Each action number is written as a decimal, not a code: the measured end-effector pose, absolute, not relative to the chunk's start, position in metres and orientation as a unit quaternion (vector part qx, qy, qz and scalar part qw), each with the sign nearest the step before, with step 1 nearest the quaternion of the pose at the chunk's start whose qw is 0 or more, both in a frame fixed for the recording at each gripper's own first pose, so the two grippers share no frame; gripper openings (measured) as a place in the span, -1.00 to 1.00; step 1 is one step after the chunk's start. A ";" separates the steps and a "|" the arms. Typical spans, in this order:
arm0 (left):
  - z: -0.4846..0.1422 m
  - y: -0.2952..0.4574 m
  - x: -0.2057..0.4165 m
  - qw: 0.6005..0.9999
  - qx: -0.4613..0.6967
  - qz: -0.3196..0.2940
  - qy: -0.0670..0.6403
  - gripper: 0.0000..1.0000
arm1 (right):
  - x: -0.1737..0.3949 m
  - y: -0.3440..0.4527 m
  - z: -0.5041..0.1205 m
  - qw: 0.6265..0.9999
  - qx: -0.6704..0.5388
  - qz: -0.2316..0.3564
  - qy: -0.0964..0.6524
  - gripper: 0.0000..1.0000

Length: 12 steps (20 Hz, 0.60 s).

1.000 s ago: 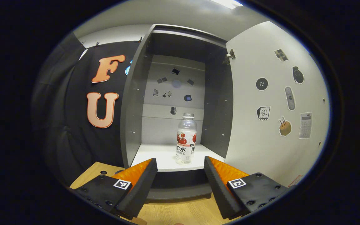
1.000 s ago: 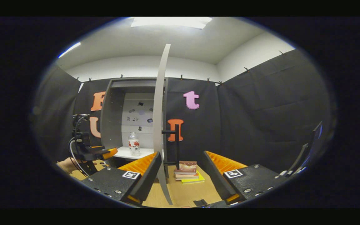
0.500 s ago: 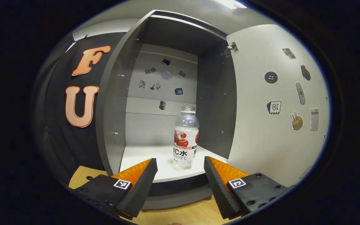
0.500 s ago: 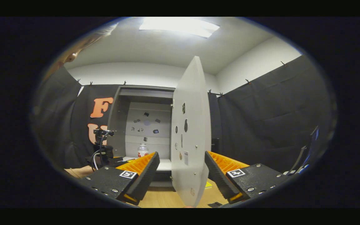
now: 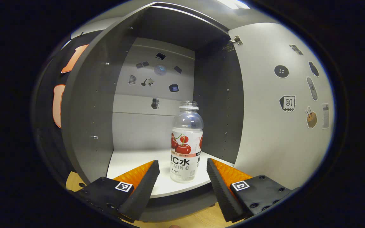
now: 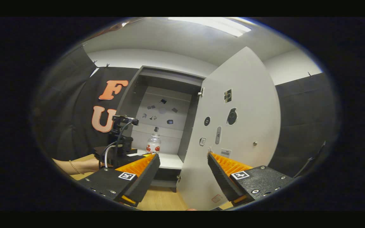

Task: Open the cabinet door with the right hand, grasp the bottle in the cabinet with the left hand and place it on the coaster, then close the cabinet door with the right hand.

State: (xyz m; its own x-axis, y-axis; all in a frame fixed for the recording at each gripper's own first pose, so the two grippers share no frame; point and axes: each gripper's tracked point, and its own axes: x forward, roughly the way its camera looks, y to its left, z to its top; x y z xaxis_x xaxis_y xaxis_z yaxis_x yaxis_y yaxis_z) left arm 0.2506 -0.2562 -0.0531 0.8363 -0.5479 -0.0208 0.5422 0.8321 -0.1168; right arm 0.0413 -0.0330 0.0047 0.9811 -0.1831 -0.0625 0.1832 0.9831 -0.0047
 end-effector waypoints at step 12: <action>-0.075 -0.294 0.293 0.951 -0.014 -0.307 0.034 0.94 | 0.092 -0.028 -0.054 0.990 0.082 -0.069 0.092 0.88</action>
